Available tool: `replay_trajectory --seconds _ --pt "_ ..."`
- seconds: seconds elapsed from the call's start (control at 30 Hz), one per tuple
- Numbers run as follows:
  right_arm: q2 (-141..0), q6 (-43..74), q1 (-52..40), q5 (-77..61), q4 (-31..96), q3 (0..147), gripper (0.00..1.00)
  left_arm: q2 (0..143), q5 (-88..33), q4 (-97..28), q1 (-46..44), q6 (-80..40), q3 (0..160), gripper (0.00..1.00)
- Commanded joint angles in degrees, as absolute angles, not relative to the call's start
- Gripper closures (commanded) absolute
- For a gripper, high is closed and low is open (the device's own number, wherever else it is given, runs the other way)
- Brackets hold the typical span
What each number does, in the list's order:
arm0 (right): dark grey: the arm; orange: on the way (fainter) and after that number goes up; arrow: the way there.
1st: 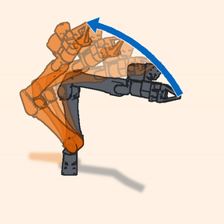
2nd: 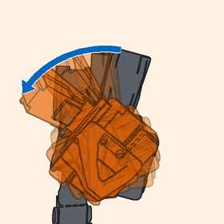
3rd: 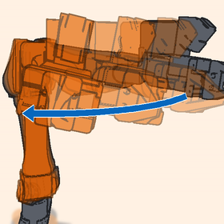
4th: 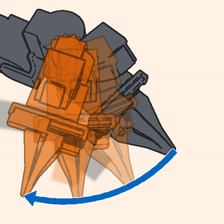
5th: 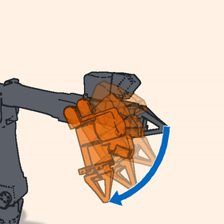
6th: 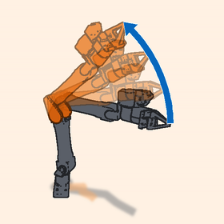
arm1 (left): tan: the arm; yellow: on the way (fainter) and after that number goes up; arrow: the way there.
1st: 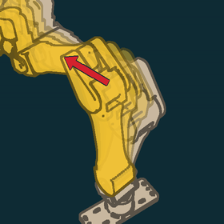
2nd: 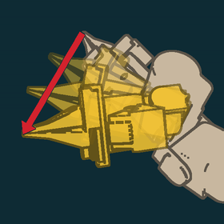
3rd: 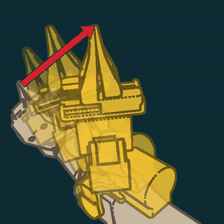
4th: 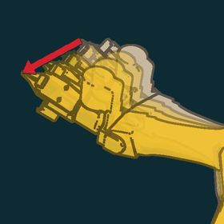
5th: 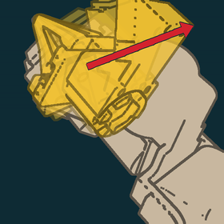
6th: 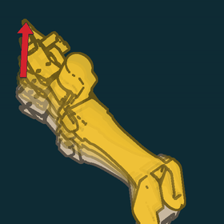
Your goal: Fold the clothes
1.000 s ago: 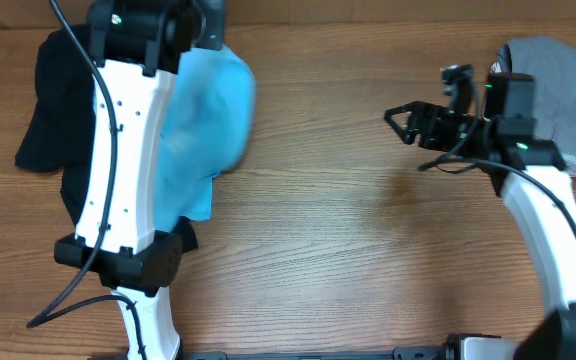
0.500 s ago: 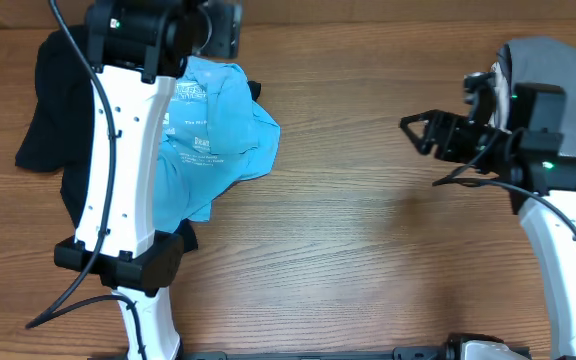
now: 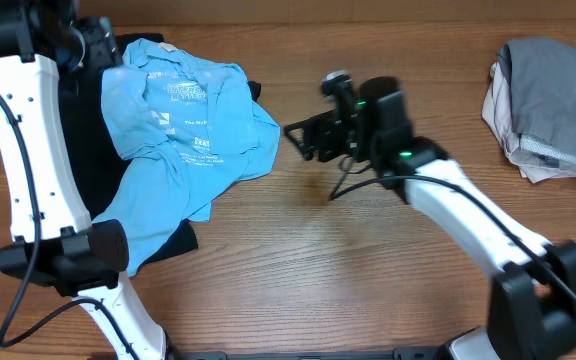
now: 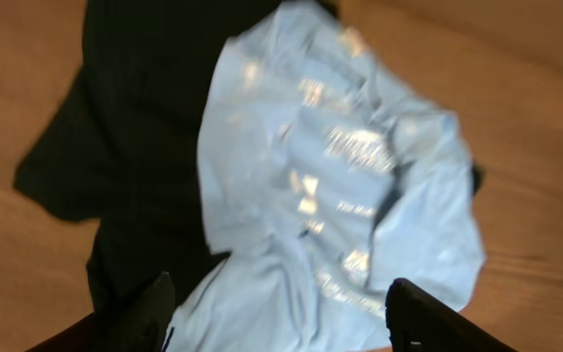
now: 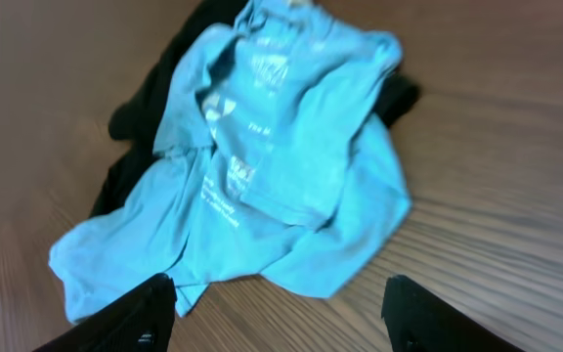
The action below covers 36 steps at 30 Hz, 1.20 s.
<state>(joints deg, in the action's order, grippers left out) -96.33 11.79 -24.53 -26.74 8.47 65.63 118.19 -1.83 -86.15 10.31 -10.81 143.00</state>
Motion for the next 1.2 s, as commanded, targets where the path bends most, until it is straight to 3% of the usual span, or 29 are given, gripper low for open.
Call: replay_trajectory --seconds 0.0,0.27,0.47,0.87,1.17 --pt "-100.1 13.6 -26.6 -23.9 7.4 68.9 0.28 117.8 -4.5 -84.9 10.5 -8.6 136.2 0.29" --pt "-100.5 13.7 -23.4 -21.5 12.1 69.0 0.23 117.8 -3.6 -74.3 4.8 -0.8 115.5 0.29" --pt "-100.5 13.6 -19.2 -21.5 17.9 69.0 0.19 117.8 3.4 -61.3 2.1 -6.6 102.9 0.28" --pt "-100.7 13.1 -18.6 -21.5 19.9 69.0 0.16 117.9 15.2 -50.0 2.1 -9.0 98.6 0.23" --pt "-100.7 13.1 -18.6 -21.5 19.9 69.0 0.15 123.2 13.9 -46.4 2.3 -6.0 98.6 0.25"
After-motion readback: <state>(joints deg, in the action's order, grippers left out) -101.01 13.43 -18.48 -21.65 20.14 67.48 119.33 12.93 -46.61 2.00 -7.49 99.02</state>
